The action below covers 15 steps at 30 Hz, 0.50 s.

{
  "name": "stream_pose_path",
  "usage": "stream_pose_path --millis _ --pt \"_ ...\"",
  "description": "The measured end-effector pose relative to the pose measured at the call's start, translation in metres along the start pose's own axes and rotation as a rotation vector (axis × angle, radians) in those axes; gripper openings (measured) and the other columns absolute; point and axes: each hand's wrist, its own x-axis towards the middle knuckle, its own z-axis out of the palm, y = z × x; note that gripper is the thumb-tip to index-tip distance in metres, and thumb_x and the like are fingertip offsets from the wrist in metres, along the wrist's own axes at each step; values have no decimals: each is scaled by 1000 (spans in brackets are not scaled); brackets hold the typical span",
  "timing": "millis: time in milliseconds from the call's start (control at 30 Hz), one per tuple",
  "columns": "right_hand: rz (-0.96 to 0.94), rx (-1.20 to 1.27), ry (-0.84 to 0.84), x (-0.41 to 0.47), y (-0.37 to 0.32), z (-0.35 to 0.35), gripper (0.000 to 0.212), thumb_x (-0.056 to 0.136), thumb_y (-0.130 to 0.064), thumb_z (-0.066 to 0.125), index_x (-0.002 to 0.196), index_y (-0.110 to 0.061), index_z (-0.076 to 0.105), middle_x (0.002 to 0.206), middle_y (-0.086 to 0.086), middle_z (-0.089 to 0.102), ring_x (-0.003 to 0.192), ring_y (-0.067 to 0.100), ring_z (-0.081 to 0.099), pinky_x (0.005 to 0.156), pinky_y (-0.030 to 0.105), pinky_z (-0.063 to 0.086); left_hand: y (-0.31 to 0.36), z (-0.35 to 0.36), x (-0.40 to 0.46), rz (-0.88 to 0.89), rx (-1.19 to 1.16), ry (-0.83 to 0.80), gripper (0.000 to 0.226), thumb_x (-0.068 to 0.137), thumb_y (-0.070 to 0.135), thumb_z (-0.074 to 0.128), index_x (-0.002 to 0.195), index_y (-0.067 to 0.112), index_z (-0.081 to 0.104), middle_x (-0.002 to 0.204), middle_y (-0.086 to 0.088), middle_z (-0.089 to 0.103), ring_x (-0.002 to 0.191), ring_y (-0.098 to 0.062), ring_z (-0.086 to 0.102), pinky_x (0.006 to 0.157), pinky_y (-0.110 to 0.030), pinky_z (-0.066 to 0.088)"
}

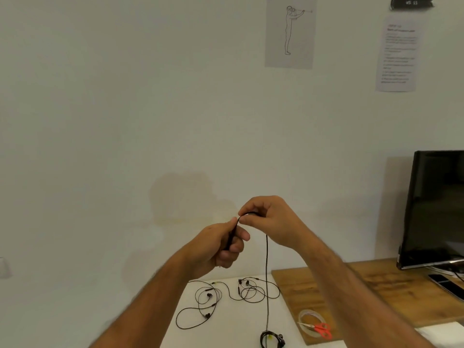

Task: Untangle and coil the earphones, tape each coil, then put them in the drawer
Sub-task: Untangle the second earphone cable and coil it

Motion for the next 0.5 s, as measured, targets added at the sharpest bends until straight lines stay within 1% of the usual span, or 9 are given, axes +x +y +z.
stream_pose_path --millis 67,100,167,233,267,333,400,500 --pt "1 38 0 0 1 0 9 84 -8 72 85 -17 74 79 -1 73 76 11 68 72 23 53 2 3 -1 -22 -68 -21 41 104 36 31 87 11 59 62 2 32 48 -9 21 42 -18 21" --pt "9 62 8 0 3 0 9 85 -7 71 87 -16 74 78 2 72 73 11 66 68 21 51 3 4 -2 -24 -94 -27 38 103 35 32 87 12 58 62 2 29 48 -8 20 42 -17 19" --pt "34 153 31 -1 8 3 8 88 -6 69 89 -12 74 74 10 69 66 15 59 60 24 49 5 7 -2 -1 -134 -44 34 103 33 32 87 14 55 62 4 23 47 -7 15 43 -17 14" --pt "74 296 39 -4 14 8 8 90 -11 67 89 -12 75 70 8 66 60 18 54 56 27 48 9 10 -2 53 -160 -72 31 104 32 31 85 16 50 61 6 20 47 -6 13 43 -18 12" --pt "98 362 37 -7 18 13 10 91 -17 67 87 -13 75 68 5 64 58 18 52 55 28 47 12 12 -2 86 -172 -79 30 104 31 31 83 17 48 60 6 20 47 -6 12 43 -19 11" --pt "159 439 34 -14 24 25 18 93 -24 63 84 -12 73 64 2 60 54 17 50 54 29 46 15 15 1 149 -213 -60 29 104 28 31 82 17 47 60 5 21 48 -7 12 43 -19 12" --pt "214 457 10 -22 28 39 21 97 -19 58 83 -12 72 63 5 58 52 17 50 54 28 46 16 16 6 201 -253 -9 26 104 26 33 86 14 48 60 5 25 48 -8 17 43 -19 16" --pt "277 483 -89 -37 28 60 26 97 -22 56 75 -22 70 64 4 59 50 19 51 55 32 46 14 13 15 262 -248 117 24 105 26 34 92 13 50 61 4 37 49 -9 35 46 -21 33"
